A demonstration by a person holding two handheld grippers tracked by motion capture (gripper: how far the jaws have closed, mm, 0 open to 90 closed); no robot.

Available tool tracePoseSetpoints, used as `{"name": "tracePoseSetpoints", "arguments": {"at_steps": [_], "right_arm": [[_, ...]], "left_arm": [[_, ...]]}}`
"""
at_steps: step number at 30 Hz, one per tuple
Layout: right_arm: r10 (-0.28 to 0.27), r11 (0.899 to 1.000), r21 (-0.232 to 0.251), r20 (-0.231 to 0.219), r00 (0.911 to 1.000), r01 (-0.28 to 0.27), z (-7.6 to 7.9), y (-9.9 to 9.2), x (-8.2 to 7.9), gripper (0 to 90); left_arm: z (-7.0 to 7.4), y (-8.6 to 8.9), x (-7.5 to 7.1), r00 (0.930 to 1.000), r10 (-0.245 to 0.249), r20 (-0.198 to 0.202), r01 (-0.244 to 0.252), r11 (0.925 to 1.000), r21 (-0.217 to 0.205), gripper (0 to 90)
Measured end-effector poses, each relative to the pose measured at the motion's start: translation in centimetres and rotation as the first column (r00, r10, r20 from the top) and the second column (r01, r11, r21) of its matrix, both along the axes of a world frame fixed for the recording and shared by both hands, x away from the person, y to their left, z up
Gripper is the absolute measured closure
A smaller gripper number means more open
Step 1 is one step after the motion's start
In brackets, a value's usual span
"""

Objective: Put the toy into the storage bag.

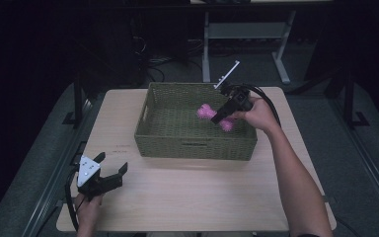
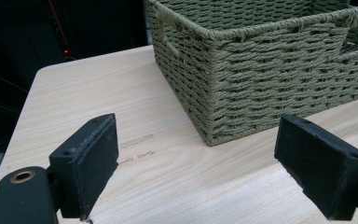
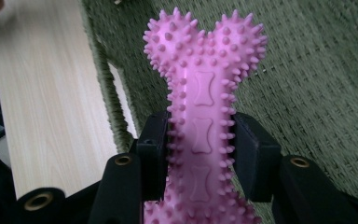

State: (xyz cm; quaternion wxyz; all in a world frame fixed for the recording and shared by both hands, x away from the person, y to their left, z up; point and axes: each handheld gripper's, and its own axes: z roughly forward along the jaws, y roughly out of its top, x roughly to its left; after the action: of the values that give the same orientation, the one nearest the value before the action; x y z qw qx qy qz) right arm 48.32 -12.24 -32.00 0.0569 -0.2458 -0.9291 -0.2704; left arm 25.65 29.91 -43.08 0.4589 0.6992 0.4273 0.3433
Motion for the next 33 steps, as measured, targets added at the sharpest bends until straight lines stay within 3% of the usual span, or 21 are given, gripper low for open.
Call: {"name": "tracePoseSetpoints", "arguments": {"at_steps": [17, 33], "right_arm": [[0.004, 0.999, -0.049, -0.03, 0.9995, -0.006, -2.1, 1.5, 0.9, 57.7], [-0.014, 0.997, -0.079, -0.062, 0.998, 0.009, -4.0, 1.2, 1.0, 57.7]], "left_arm": [[0.0, 0.0, 0.0, 1.0, -0.001, 0.001, 0.001, 1.0, -0.001, 13.0], [0.0, -0.1, 0.0, 1.0, -0.003, 0.002, 0.003, 1.0, -0.001, 13.0]]}}
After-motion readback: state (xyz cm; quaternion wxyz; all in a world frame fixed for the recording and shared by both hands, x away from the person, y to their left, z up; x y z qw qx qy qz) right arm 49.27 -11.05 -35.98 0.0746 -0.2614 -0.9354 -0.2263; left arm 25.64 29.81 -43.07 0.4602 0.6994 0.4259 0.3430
